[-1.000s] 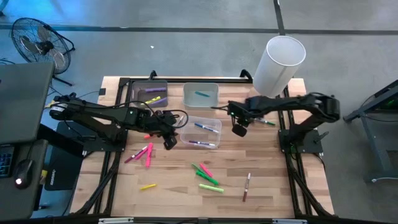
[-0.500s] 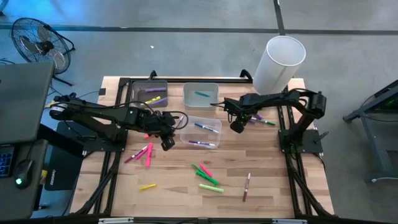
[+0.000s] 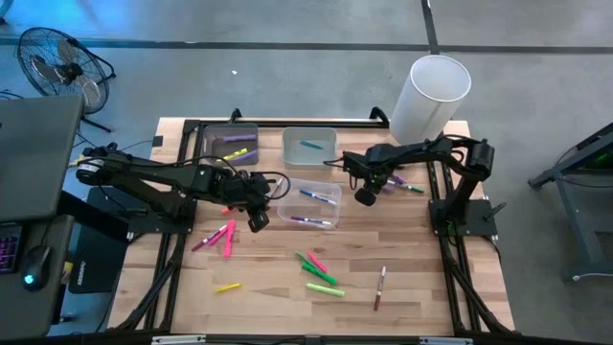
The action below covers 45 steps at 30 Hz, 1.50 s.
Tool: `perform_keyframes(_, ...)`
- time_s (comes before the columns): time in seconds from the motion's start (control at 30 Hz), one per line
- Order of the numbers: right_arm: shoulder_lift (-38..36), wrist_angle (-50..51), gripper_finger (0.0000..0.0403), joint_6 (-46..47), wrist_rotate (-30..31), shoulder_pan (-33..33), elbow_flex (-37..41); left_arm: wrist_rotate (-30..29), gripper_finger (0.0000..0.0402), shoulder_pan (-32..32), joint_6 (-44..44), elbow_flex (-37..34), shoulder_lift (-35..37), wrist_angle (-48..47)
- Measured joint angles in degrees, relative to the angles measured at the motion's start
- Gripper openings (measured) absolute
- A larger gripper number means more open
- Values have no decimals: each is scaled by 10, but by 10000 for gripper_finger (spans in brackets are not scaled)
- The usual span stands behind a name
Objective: Pick & Place Markers
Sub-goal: Put the right purple pen into the gray bin
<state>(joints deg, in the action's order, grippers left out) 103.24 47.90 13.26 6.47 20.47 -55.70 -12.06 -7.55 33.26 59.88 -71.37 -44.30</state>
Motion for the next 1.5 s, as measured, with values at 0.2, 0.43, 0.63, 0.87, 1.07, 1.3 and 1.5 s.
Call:
perform_keyframes(0.2,-6,9,17,22,4,-15,1,2,129,0,-5,0,0,0)
perform_keyframes(0.43,-87,30,23,66,-29,-42,5,25,129,0,-10,0,0,-13)
perform_keyframes(0.63,-193,8,15,134,9,-62,-14,25,129,3,-49,0,7,-35)
perform_keyframes(0.87,-192,-2,15,93,114,-86,-168,38,129,40,-112,0,6,-61)
perform_keyframes(1.07,-73,-11,15,-6,147,-80,-336,40,129,75,-155,-2,7,-69)
perform_keyframes(1.3,86,-18,24,-115,154,-51,-485,37,129,79,-163,-34,10,-69)
perform_keyframes(1.5,174,-11,39,-133,137,-16,-530,36,129,79,-160,-58,10,-69)
